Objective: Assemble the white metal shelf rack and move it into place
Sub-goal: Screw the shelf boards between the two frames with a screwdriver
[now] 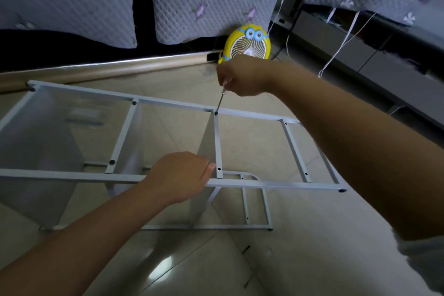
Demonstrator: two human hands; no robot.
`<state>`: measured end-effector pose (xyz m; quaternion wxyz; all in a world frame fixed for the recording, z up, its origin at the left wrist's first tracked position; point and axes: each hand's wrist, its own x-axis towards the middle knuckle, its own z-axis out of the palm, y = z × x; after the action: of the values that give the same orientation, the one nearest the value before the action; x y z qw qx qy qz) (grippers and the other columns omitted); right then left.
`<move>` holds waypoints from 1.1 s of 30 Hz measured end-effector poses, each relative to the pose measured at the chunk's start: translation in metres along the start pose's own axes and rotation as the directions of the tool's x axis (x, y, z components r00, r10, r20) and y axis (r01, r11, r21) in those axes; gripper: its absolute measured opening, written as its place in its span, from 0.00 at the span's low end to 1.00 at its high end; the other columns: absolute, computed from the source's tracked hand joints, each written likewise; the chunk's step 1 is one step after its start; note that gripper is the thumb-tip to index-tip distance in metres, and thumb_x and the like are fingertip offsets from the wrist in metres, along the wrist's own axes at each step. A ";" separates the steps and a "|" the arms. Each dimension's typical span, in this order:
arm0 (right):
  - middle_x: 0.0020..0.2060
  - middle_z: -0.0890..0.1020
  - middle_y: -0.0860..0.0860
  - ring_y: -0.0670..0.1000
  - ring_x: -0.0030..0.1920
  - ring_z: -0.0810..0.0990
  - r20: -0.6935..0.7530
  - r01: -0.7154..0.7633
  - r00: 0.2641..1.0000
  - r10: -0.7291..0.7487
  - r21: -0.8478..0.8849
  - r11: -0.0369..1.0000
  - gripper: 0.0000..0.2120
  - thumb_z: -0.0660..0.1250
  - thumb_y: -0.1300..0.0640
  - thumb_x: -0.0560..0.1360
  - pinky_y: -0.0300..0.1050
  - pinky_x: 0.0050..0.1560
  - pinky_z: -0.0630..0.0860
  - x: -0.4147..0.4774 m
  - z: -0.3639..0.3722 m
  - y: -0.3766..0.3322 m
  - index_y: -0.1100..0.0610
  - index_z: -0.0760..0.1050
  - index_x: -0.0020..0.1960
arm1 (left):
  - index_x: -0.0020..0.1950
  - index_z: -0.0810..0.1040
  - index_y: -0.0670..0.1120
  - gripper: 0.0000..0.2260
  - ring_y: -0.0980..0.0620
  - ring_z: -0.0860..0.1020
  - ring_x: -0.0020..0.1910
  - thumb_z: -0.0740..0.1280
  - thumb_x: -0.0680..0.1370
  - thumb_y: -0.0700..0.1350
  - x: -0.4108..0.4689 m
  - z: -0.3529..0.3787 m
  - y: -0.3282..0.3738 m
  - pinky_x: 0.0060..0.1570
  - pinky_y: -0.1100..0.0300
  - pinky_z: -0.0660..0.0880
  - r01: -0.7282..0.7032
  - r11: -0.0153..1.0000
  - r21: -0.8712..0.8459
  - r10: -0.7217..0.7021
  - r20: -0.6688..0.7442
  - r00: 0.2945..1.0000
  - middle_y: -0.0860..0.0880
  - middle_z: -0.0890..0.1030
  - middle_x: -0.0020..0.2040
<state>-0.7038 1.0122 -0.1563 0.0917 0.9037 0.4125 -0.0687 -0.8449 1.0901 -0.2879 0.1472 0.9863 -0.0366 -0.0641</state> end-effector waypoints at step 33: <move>0.55 0.76 0.64 0.61 0.57 0.73 -0.158 -0.009 0.987 -0.004 -0.080 0.997 0.13 0.58 0.57 0.78 0.48 0.51 0.66 0.000 0.006 0.006 0.66 0.70 0.58 | 0.38 0.65 0.51 0.15 0.58 0.64 0.29 0.47 0.82 0.51 0.001 -0.002 0.001 0.29 0.66 0.59 -0.009 1.000 0.005 0.009 0.021 1.000 0.55 0.66 0.31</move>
<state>-0.6995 1.0074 -0.1617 0.0951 0.9025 0.4197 0.0198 -0.8441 1.0894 -0.2859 0.1446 0.9858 -0.0428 -0.0737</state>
